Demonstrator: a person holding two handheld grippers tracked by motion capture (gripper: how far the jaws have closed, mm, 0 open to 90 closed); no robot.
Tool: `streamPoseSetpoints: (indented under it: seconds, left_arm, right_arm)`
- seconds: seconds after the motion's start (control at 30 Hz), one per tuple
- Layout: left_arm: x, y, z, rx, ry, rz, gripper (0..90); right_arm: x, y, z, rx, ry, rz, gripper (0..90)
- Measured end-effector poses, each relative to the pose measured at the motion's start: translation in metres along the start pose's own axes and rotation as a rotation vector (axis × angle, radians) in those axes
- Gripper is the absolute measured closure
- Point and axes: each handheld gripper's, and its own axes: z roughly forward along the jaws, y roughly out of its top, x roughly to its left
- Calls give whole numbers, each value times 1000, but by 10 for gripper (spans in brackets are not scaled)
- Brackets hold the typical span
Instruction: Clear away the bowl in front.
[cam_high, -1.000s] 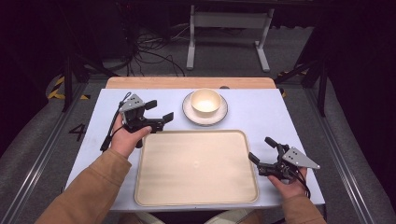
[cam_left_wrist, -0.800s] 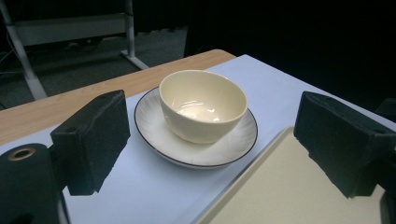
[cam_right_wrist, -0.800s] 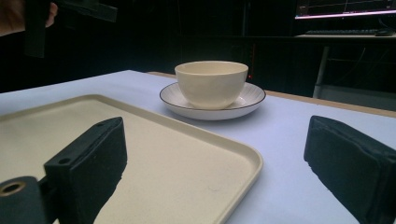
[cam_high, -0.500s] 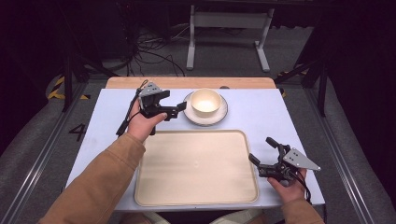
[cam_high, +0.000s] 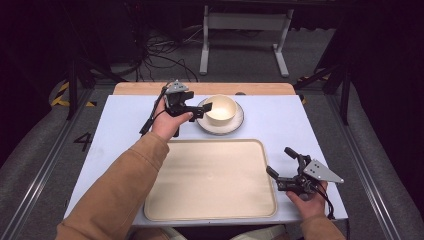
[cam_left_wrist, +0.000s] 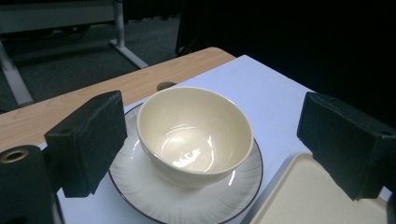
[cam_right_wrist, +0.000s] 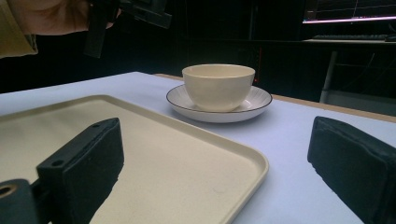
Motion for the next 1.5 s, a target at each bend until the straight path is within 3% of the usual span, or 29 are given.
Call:
streamPoseSetpoints:
  seconds: [0.13,0.37,0.47,0.67,0.77,0.93,1.03,1.13,1.5]
  left_arm:
    - [4,2,10,11,5,-19,77]
    - [9,2,27,21,42,-17,68]
    - [13,3,35,51,58,-15,64]
    - [15,3,48,88,73,-21,151]
    - [18,1,54,136,90,-38,207]
    - [20,0,60,181,108,-43,222]
    - [20,-3,66,207,102,-58,259]
    - [21,-7,71,242,108,-109,325]
    - [26,-17,87,277,138,-181,362]
  right_arm:
    - [-1,0,0,4,-3,4,39]
    - [-1,0,1,4,-4,9,38]
    - [-1,0,0,3,-4,10,39]
    - [-1,0,0,-4,-4,8,47]
    - [0,0,0,-6,-6,6,51]
    - [0,0,-1,-13,-7,5,51]
    - [0,0,-1,-11,-8,3,52]
    - [0,0,-1,-14,-9,3,55]
    - [1,-1,-2,-23,-15,2,65]
